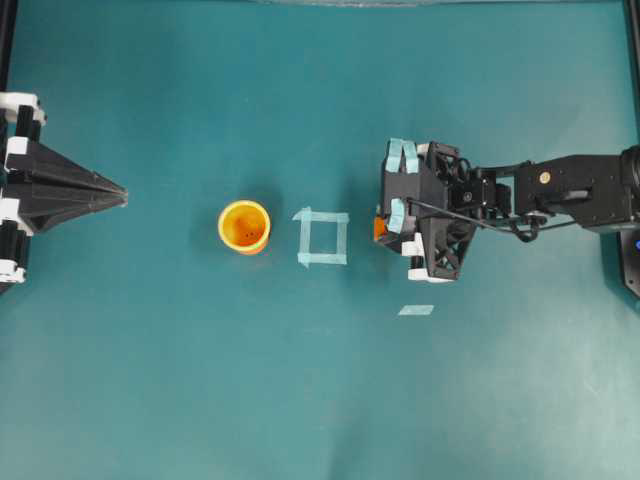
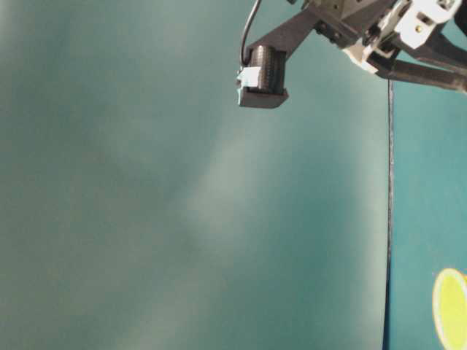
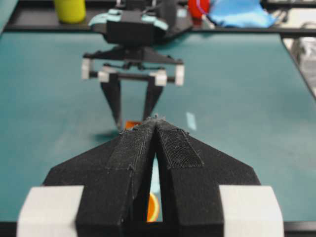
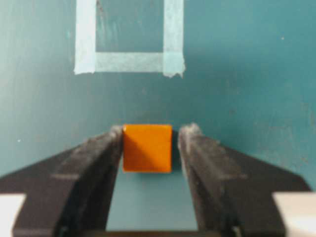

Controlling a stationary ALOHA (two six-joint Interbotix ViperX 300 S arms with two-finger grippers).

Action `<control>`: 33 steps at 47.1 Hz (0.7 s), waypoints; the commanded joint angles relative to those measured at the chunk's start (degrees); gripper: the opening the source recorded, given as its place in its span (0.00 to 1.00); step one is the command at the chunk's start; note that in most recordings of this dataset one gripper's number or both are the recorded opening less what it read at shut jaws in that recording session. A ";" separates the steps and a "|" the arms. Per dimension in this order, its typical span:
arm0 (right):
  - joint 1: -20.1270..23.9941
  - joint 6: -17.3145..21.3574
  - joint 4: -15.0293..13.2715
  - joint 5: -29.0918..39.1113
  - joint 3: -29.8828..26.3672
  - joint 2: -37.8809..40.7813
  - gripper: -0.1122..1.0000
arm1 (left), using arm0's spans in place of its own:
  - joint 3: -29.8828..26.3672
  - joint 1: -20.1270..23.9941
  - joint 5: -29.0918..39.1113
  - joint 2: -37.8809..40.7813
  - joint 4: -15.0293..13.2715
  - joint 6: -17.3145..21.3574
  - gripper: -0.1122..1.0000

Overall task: Move the block backward with right arm.
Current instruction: 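Lower the right gripper around the orange cube and close on it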

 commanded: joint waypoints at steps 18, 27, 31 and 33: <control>-0.09 0.09 0.00 -0.35 -0.53 0.09 0.59 | -1.76 -0.09 -0.35 0.18 0.18 0.00 0.10; -0.09 0.53 0.09 -0.35 -0.88 0.62 0.58 | -1.85 -0.09 -0.35 0.18 0.18 0.00 0.10; -0.09 0.62 0.09 -0.09 -0.88 0.62 0.57 | -1.76 -0.09 -0.35 0.18 0.18 0.00 0.10; -0.09 0.62 0.18 -0.09 -0.88 0.62 0.56 | -1.76 -0.09 -0.35 0.18 0.18 0.00 0.10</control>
